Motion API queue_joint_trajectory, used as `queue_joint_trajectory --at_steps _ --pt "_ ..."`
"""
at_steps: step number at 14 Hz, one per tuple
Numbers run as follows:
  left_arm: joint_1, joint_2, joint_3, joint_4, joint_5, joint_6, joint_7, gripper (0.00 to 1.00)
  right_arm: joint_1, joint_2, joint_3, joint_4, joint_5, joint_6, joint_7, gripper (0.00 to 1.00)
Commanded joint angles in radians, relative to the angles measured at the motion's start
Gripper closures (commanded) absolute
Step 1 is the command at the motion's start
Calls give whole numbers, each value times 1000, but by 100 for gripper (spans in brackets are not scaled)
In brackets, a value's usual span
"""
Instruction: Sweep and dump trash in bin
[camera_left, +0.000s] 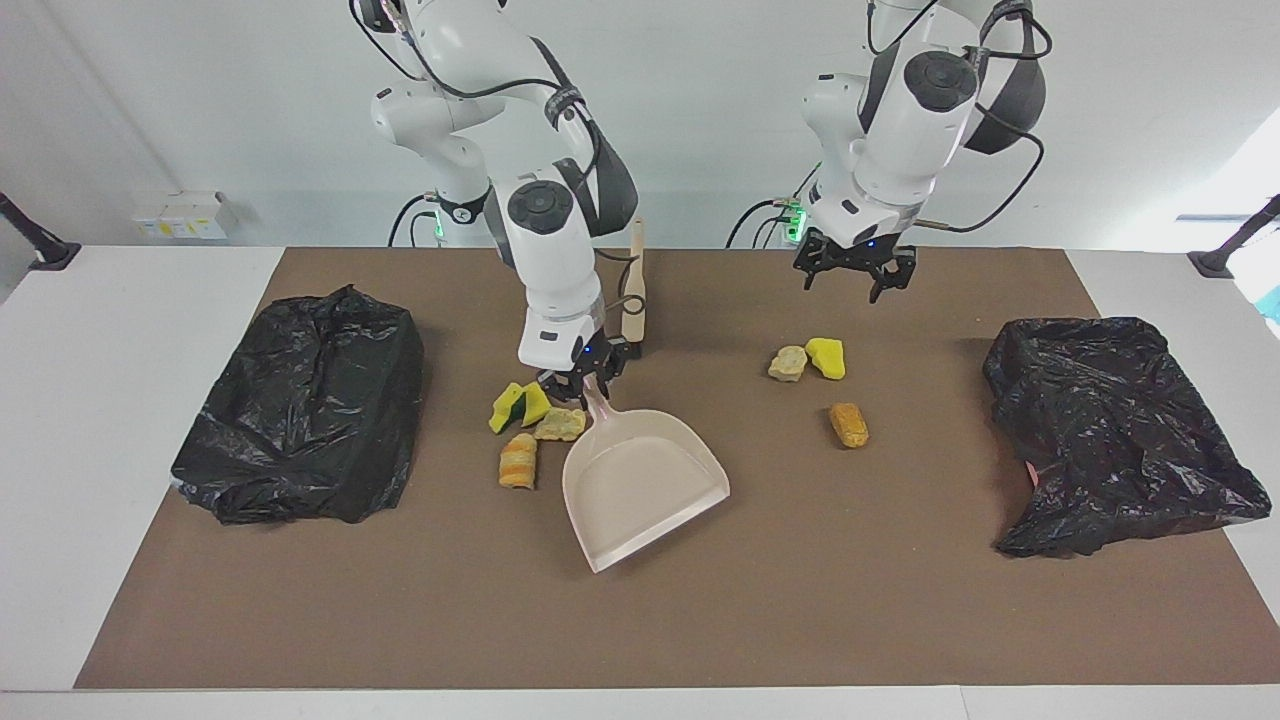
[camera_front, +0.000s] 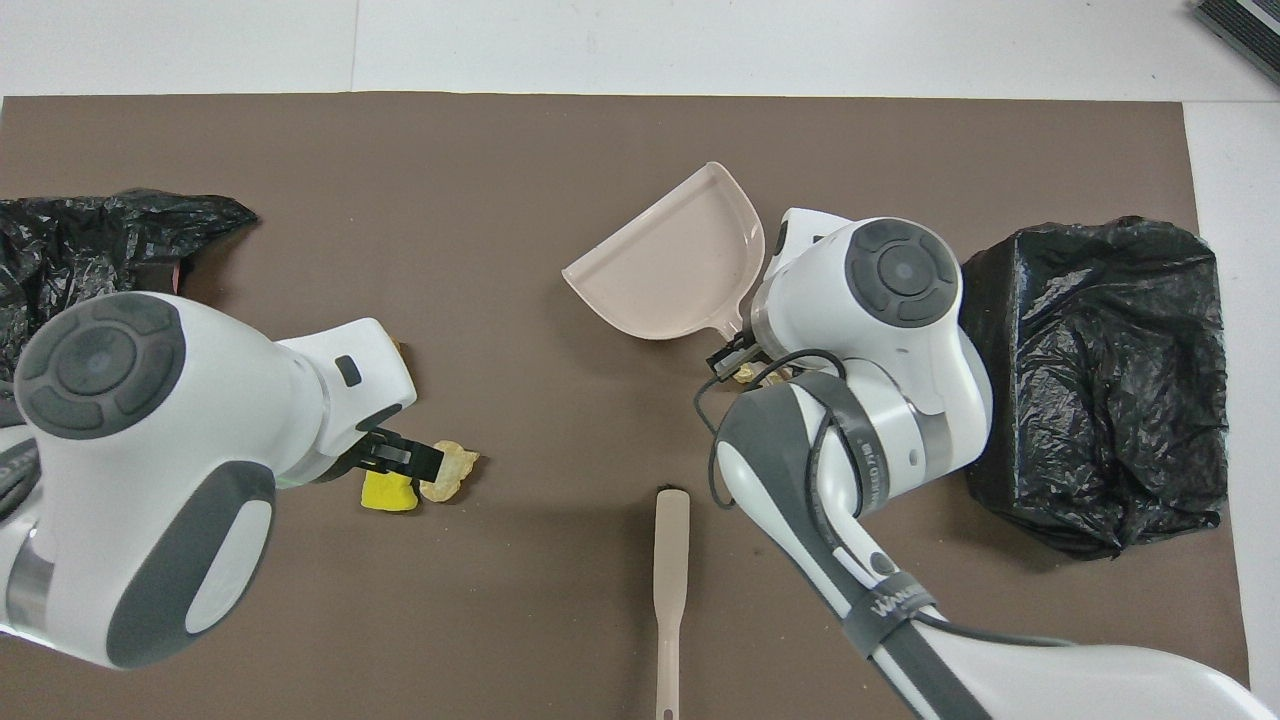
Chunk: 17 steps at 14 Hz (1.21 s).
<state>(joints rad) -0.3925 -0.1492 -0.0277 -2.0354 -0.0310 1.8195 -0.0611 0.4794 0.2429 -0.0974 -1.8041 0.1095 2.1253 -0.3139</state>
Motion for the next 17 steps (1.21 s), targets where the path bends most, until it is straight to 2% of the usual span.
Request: queue_joint_trajectory --at_steps 1,4,6,8,12,15,17 --pt "-89 -82 15 -89 -9 60 -49 0 -53 -54 11 -9 -13 -80 -306 100" --pt "-160 -87 15 -89 -23 87 -135 0 -87 -63 11 -15 -16 -154 -572 100" --pt "-184 -81 15 -92 -59 115 -146 0 -96 -70 10 -32 -33 -157 -660 100" --pt "-262 -84 17 -135 -64 176 -221 0 -104 -60 11 -38 -63 -145 -740 100" --pt "-385 -70 17 -161 -64 236 -333 0 -65 -17 13 -37 -117 -79 -745 100" --pt "-472 -4 17 -227 -64 390 -414 0 -64 -8 18 -35 -113 -53 -735 100" --pt "-505 3 17 -278 -64 434 -425 0 -41 12 19 -29 -109 -29 -723 100"
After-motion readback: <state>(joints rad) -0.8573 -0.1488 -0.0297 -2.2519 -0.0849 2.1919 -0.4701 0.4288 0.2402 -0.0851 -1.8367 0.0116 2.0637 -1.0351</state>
